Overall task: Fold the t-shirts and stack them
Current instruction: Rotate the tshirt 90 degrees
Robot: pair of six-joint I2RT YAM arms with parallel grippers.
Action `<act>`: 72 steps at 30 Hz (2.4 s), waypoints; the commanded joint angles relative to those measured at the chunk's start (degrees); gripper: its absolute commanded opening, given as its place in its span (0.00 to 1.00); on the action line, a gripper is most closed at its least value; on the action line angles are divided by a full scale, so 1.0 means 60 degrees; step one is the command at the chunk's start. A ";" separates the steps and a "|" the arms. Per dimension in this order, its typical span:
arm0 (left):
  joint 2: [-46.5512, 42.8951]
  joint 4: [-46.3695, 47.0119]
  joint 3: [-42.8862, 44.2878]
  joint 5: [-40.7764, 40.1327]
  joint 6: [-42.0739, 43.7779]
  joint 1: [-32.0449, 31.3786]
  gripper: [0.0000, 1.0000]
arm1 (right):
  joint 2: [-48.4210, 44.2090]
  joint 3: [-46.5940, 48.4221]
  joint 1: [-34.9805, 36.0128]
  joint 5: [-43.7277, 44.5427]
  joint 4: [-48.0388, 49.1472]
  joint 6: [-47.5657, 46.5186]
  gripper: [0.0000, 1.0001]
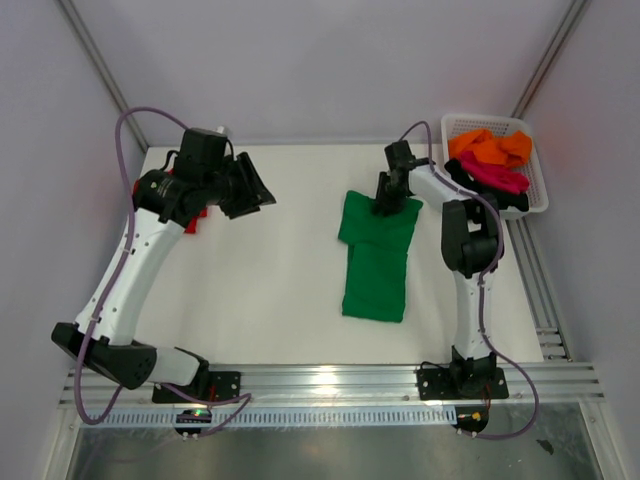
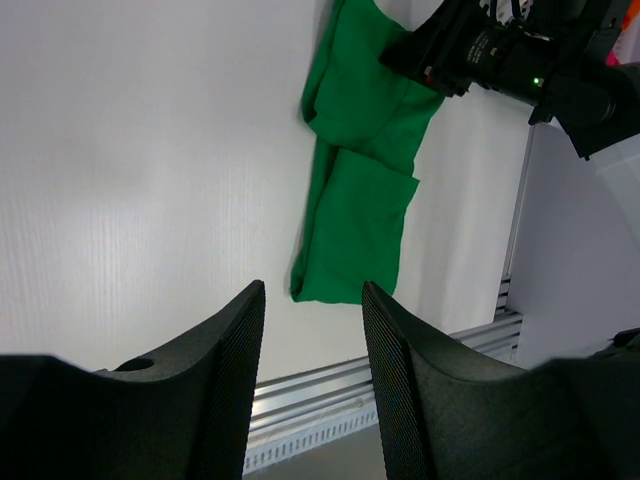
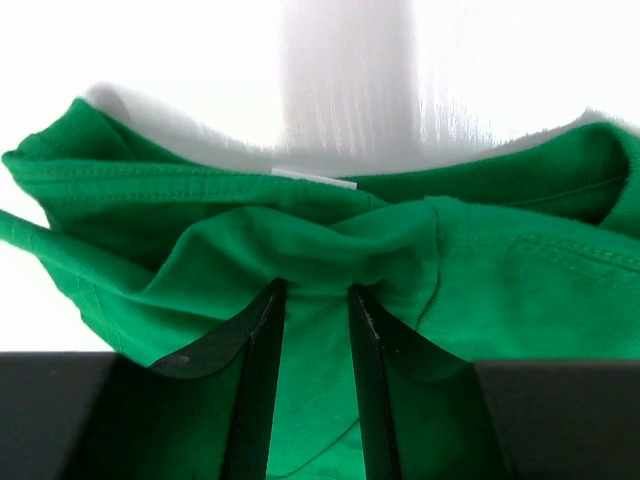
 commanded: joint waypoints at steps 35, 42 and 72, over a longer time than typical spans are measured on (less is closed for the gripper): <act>-0.0184 0.1146 -0.1259 0.0407 -0.0287 0.0003 0.61 | -0.4866 -0.4772 0.2013 0.0047 0.0061 0.0713 0.37; -0.0433 0.0853 -0.1230 0.0099 -0.0199 0.0003 0.61 | -0.4310 -0.5182 0.2131 0.0296 0.0045 0.1241 0.37; -0.0579 0.0076 -0.0073 -0.0384 0.0241 0.0003 0.64 | -0.0897 -0.1742 0.4942 -0.0758 -0.0467 0.2370 0.37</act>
